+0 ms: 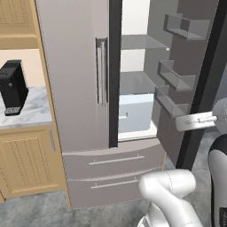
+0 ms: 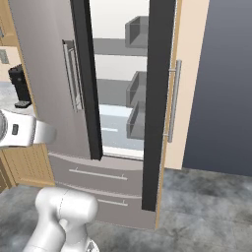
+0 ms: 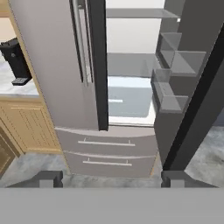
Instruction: Place one of the steaks on the plate and the other in the bowl. Then place the bowl in the fridge.
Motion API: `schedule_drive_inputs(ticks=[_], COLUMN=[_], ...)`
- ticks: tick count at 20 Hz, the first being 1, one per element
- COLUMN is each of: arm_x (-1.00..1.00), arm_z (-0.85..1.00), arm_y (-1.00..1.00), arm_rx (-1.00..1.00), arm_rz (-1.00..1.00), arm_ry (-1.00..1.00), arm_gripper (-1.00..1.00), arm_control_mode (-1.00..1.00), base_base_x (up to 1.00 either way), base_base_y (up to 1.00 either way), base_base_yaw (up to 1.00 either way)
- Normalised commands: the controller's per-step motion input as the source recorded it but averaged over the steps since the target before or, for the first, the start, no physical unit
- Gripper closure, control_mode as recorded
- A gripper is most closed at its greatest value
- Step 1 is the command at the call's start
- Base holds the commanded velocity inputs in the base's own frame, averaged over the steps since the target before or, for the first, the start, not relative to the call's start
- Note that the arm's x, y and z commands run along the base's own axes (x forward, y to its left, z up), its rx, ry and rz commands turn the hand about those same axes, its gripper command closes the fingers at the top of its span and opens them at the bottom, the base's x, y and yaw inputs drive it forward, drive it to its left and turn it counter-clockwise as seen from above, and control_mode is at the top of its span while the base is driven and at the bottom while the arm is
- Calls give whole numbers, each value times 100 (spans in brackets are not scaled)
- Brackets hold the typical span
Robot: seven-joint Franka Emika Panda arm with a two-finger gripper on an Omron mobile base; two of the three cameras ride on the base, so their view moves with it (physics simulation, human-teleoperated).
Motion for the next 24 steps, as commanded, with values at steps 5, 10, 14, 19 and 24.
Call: schedule_drive_inputs(ticks=[5,10,14,19,24], arm_x=[-11,0,0,0,0], arm_z=[3,-16,0,0,0], arm_y=[5,9,0,0,0], arm_rx=[0,0,0,0,0], arm_rz=[0,0,0,0,0], arm_ry=[-8,-3,0,0,0], arm_gripper=[-100,-100,-100,-100,-100], arm_control_mode=[-100,-100,100,100,100], base_base_x=[0,0,-25,-40,0], base_base_y=[0,0,92,40,3], base_base_yaw=[0,0,14,76,100])
